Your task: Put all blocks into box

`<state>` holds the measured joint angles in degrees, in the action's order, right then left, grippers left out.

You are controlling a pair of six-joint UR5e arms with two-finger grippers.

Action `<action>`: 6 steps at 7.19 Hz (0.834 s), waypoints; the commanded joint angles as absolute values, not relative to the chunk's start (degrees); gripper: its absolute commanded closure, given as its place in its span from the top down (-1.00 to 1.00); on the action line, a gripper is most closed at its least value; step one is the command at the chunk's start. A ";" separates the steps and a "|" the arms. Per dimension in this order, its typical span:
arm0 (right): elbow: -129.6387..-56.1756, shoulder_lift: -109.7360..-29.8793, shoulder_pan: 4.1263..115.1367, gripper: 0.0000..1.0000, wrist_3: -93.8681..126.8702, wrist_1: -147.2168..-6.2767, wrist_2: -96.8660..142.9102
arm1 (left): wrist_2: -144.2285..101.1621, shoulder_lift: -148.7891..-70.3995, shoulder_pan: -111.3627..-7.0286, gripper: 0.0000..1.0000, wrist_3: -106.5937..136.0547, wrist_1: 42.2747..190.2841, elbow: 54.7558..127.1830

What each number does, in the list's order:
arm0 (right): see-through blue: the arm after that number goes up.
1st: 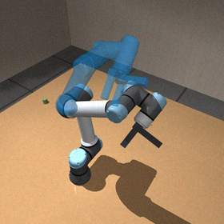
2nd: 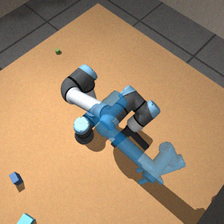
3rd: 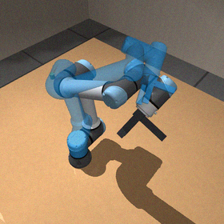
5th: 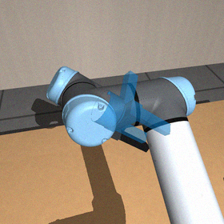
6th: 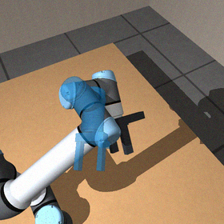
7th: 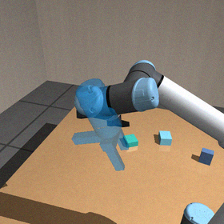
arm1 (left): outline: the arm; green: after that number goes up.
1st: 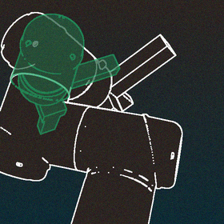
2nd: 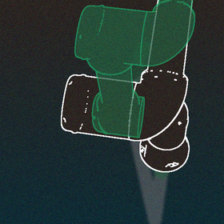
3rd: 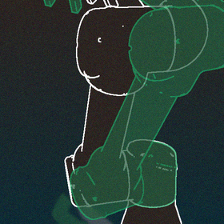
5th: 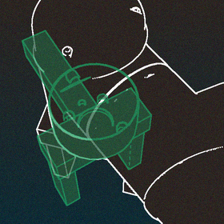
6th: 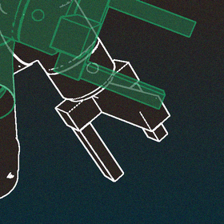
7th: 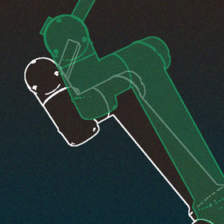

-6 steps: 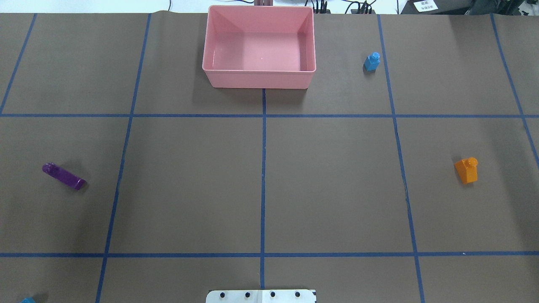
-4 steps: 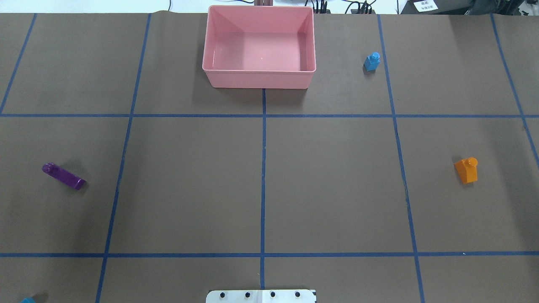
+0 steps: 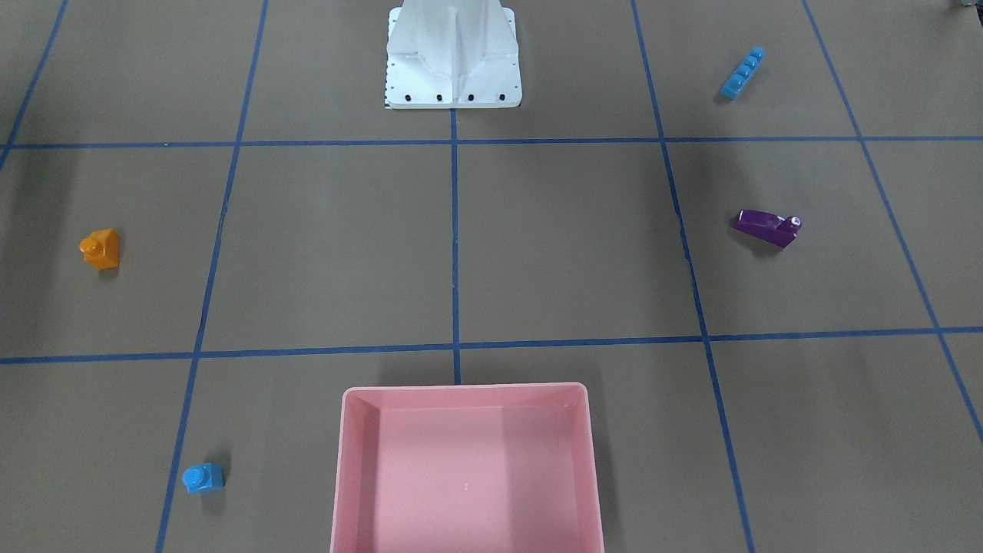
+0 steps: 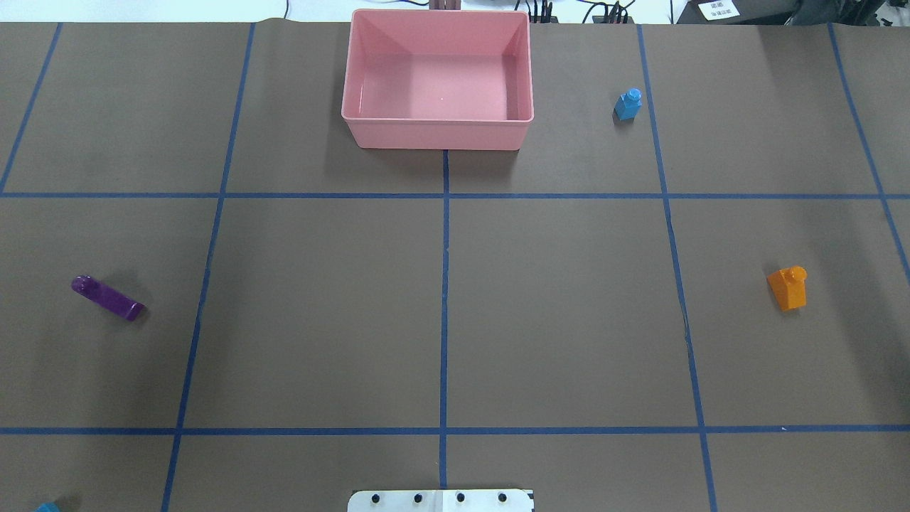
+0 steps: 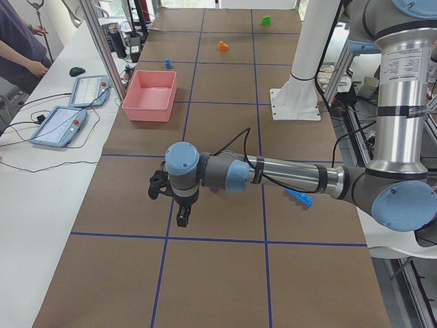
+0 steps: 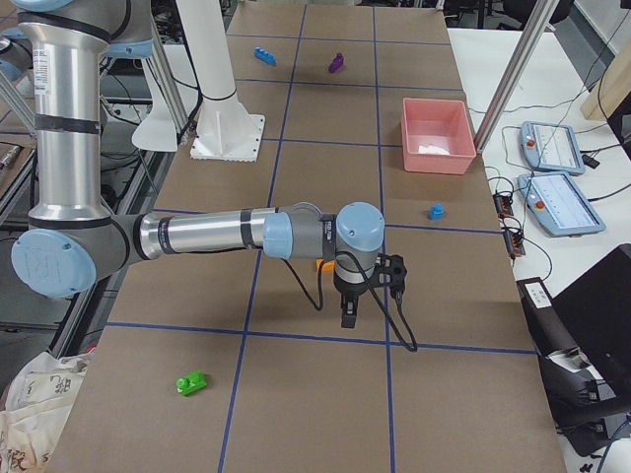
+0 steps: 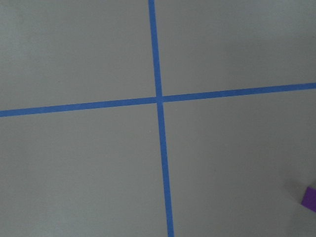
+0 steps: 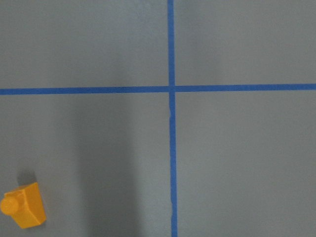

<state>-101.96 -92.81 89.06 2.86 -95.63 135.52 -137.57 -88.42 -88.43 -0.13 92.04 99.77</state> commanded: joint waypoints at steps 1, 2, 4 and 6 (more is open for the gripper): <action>-102.31 -91.85 84.57 1.00 9.00 -90.19 142.62 | -138.08 -89.12 -87.98 1.00 1.22 93.95 102.39; -102.30 -91.06 79.16 1.00 11.58 -87.48 142.73 | -138.25 -90.08 -87.89 1.00 2.27 94.04 103.26; -101.60 -83.72 71.84 1.00 16.06 -86.39 134.36 | -138.34 -91.32 -87.02 1.00 5.34 94.04 103.01; -101.34 -83.41 64.45 1.00 17.13 -86.13 128.32 | -138.25 -91.41 -85.01 1.00 19.27 95.61 103.88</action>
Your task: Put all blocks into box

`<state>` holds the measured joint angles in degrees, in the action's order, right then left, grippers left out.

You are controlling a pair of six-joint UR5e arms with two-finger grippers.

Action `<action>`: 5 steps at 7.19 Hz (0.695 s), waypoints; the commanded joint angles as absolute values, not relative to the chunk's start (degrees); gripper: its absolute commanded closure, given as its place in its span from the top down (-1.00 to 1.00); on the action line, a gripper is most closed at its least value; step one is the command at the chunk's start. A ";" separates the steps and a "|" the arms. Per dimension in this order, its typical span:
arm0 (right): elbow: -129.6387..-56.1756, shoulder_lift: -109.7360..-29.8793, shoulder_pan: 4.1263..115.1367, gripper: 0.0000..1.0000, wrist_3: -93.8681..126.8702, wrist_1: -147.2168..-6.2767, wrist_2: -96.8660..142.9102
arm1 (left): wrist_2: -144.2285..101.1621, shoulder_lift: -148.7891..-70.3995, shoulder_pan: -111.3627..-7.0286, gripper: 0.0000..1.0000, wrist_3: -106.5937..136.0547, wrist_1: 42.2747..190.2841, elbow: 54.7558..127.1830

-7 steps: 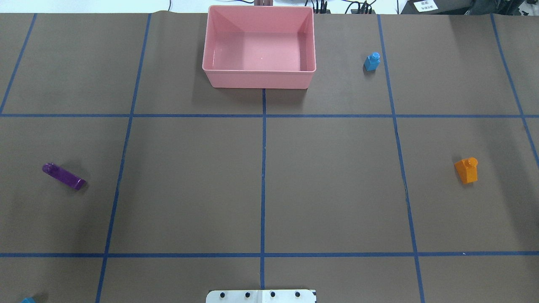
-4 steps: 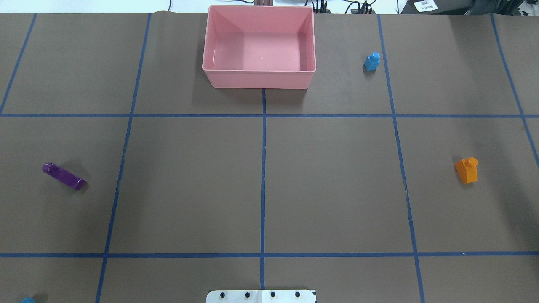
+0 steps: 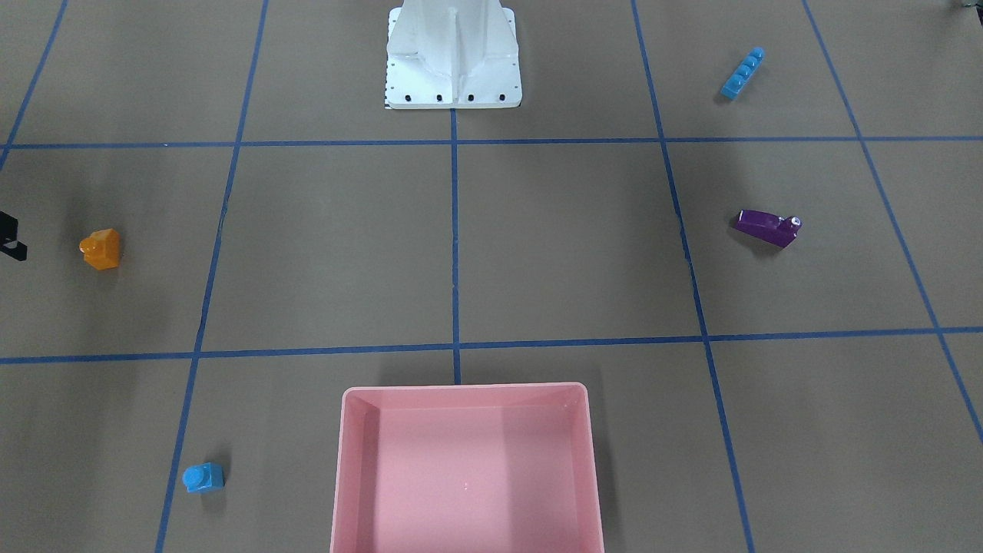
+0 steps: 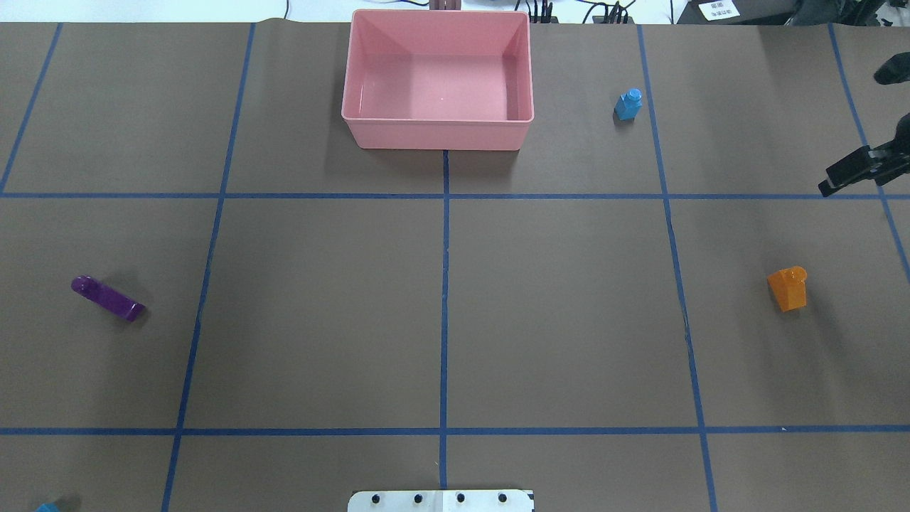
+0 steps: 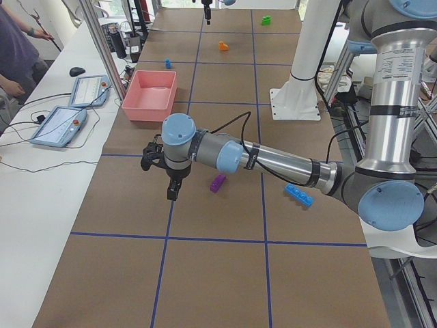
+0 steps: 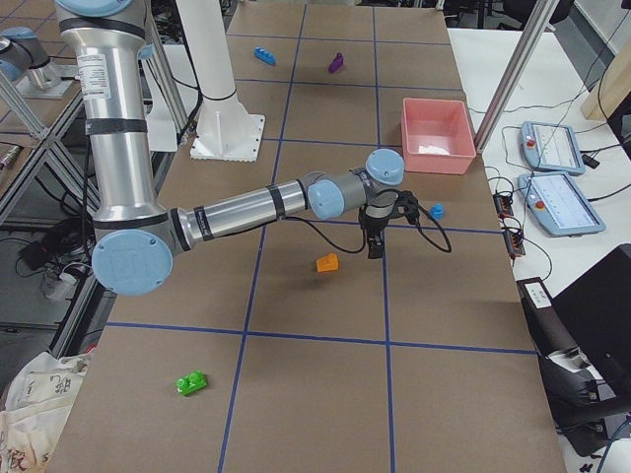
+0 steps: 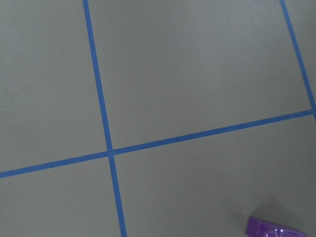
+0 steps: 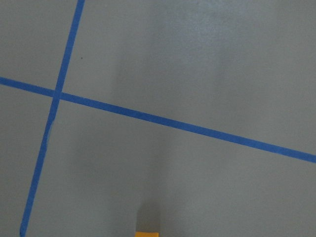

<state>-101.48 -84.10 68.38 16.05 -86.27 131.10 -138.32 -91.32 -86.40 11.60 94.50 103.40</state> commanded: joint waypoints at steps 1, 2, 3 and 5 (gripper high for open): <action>-101.16 -83.93 62.25 1.00 18.36 -86.05 128.41 | -138.16 -90.88 -84.56 1.00 26.12 98.93 103.80; -101.16 -84.11 60.83 1.00 18.72 -86.13 128.84 | -138.16 -90.70 -84.46 1.00 29.41 101.66 103.80; -100.90 -85.33 59.43 1.00 18.81 -86.13 128.85 | -138.16 -90.70 -84.46 1.00 29.62 101.69 103.80; -100.46 -87.61 58.02 1.00 18.72 -86.31 129.55 | -138.16 -90.70 -84.46 1.00 29.62 101.69 103.80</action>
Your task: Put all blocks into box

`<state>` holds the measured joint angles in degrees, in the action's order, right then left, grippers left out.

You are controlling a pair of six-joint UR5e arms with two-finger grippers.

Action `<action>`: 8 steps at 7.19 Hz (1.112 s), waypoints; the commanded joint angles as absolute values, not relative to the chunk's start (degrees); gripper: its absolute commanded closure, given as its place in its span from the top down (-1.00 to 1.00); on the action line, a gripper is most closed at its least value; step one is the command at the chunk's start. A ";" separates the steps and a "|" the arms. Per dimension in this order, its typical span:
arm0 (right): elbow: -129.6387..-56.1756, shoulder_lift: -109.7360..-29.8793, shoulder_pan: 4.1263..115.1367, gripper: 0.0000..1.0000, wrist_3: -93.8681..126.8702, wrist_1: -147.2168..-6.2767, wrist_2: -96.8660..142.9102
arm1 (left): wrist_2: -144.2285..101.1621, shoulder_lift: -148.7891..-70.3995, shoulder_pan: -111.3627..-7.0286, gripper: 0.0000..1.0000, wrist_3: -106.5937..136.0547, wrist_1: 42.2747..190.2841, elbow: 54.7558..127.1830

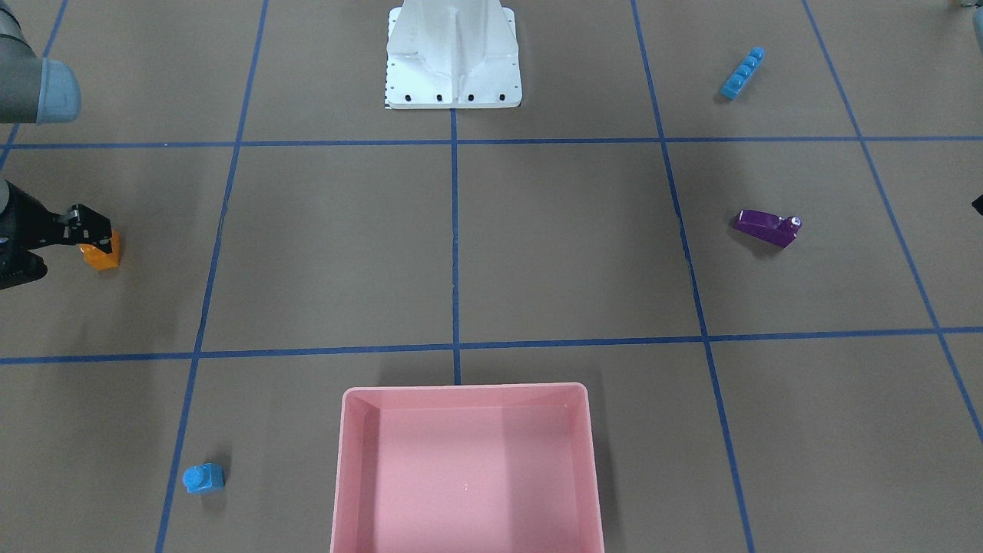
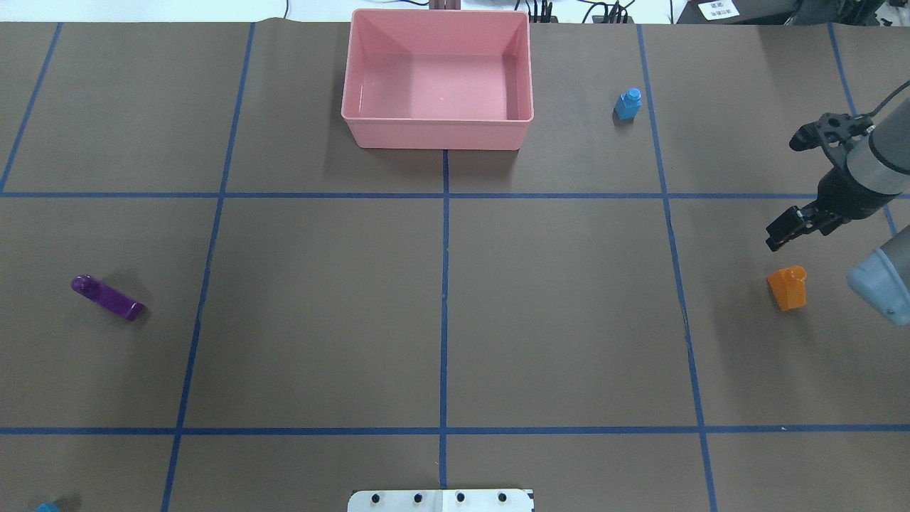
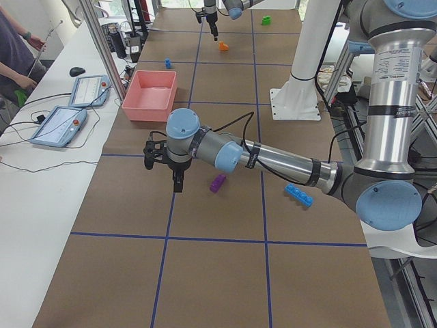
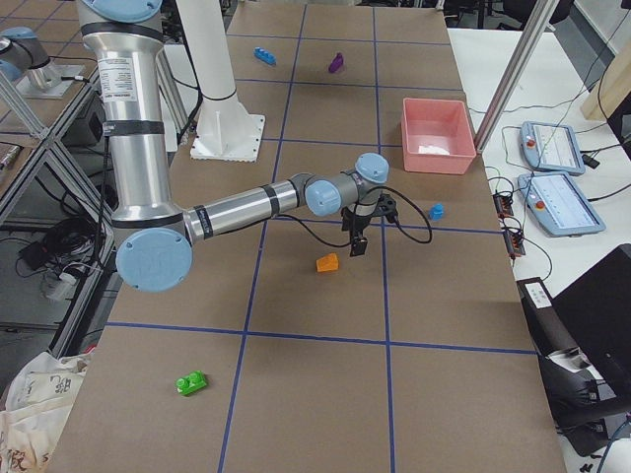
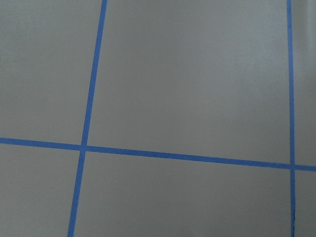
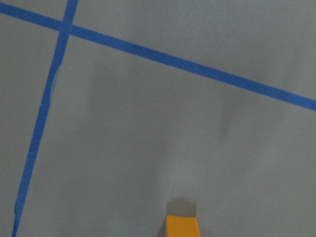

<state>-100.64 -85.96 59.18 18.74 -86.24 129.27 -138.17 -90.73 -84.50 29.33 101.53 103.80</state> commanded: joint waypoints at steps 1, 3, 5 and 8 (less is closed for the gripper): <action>-100.02 -87.97 57.57 1.00 18.72 -86.48 129.64 | -138.25 -90.70 -84.46 1.00 29.62 101.78 103.80; -96.79 -86.85 55.21 1.00 18.81 -86.13 129.46 | -138.16 -90.70 -84.46 1.00 29.53 101.78 103.71; -94.40 -86.49 54.84 0.96 18.81 -86.13 129.55 | -138.16 -90.79 -84.46 1.00 29.44 101.87 103.80; -94.40 -86.57 54.84 -0.99 18.63 -86.05 131.92 | -138.16 -90.97 -84.46 1.00 29.35 101.87 103.71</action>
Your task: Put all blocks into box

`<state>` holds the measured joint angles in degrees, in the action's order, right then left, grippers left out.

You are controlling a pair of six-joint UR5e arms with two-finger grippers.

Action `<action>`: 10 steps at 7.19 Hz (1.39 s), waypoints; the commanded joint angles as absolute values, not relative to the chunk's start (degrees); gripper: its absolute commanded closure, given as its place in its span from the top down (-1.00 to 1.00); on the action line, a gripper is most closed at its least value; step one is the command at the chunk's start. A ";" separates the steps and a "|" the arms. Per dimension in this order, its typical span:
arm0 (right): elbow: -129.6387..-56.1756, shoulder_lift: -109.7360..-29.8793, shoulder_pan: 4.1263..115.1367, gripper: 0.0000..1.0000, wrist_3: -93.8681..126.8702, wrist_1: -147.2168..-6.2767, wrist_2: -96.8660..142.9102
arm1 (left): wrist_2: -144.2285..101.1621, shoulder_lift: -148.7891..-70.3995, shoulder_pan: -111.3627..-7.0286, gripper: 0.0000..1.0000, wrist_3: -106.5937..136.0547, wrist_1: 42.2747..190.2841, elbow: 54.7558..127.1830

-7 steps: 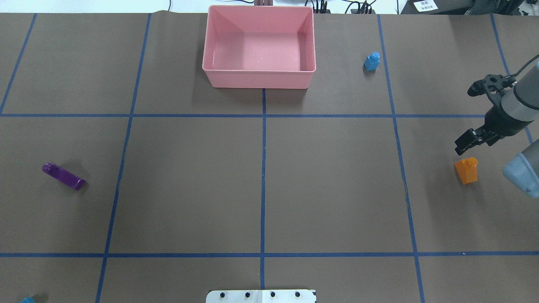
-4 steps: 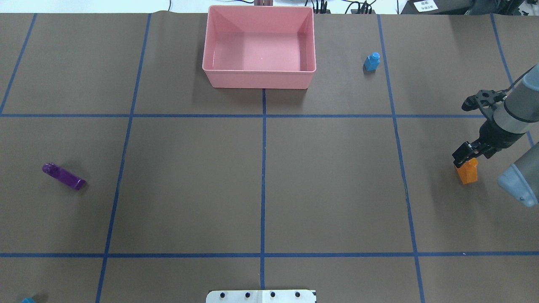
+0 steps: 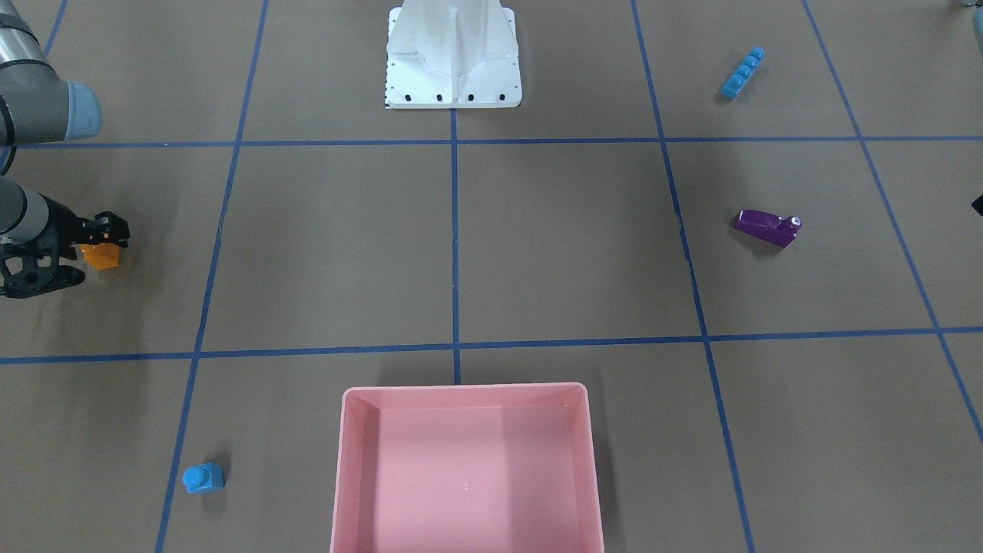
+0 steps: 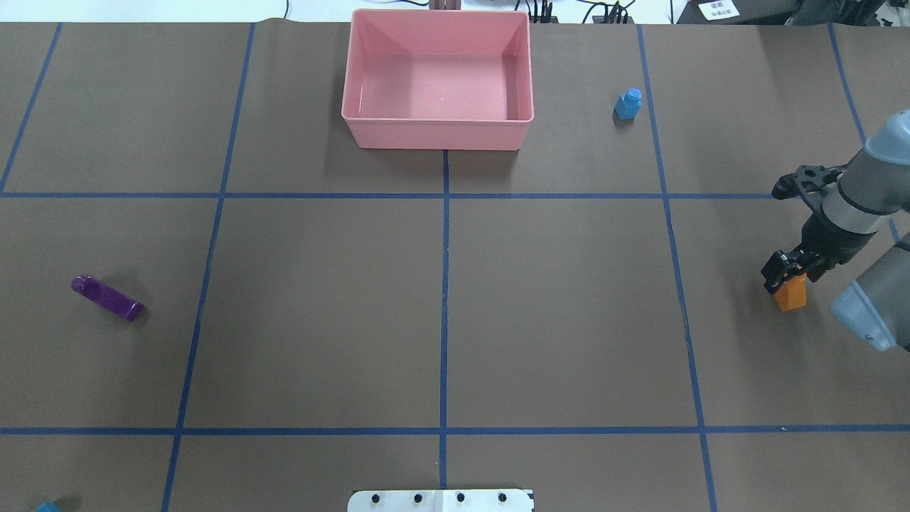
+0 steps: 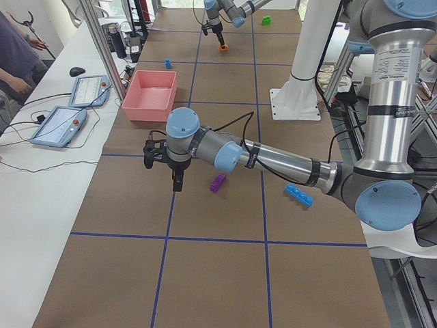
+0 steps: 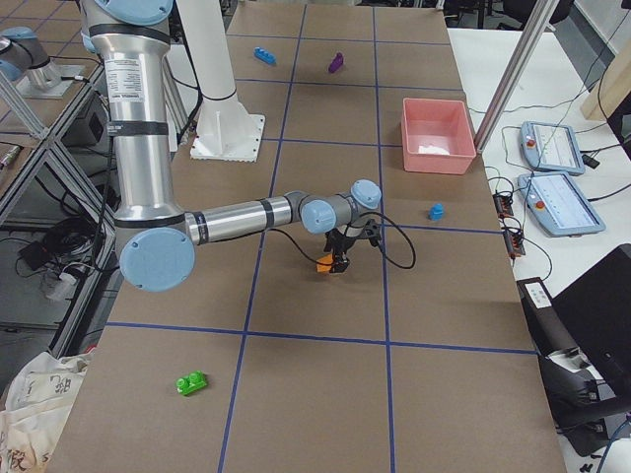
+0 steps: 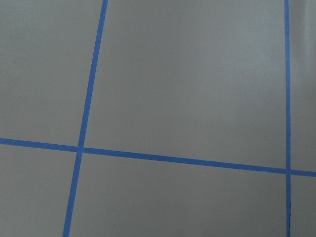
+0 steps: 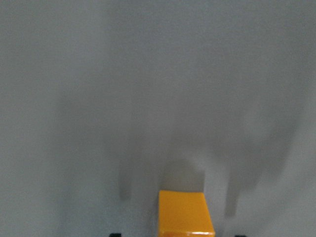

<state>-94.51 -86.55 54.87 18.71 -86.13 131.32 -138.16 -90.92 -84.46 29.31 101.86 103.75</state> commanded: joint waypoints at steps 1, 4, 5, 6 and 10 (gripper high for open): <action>-95.35 -86.49 55.02 -1.00 18.63 -85.96 131.75 | -138.25 -90.97 -84.46 1.00 29.79 101.87 103.80; -102.19 -86.84 59.66 -1.00 18.63 -89.71 132.18 | -138.16 -91.32 -82.37 1.00 40.56 103.09 104.24; -105.96 -86.05 60.98 -1.00 18.63 -95.04 132.19 | -137.47 -91.14 -79.66 1.00 49.57 105.01 104.85; -108.00 -83.35 62.39 -1.00 18.63 -99.36 132.01 | -137.37 -90.62 -78.06 1.00 54.97 105.55 105.46; -108.81 -76.04 66.44 -1.00 21.33 -99.94 131.75 | -121.16 -82.47 -60.79 0.99 84.83 114.57 110.39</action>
<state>-108.71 -78.37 65.26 19.34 -100.10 131.86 -127.57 -85.46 -67.81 74.75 110.23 109.48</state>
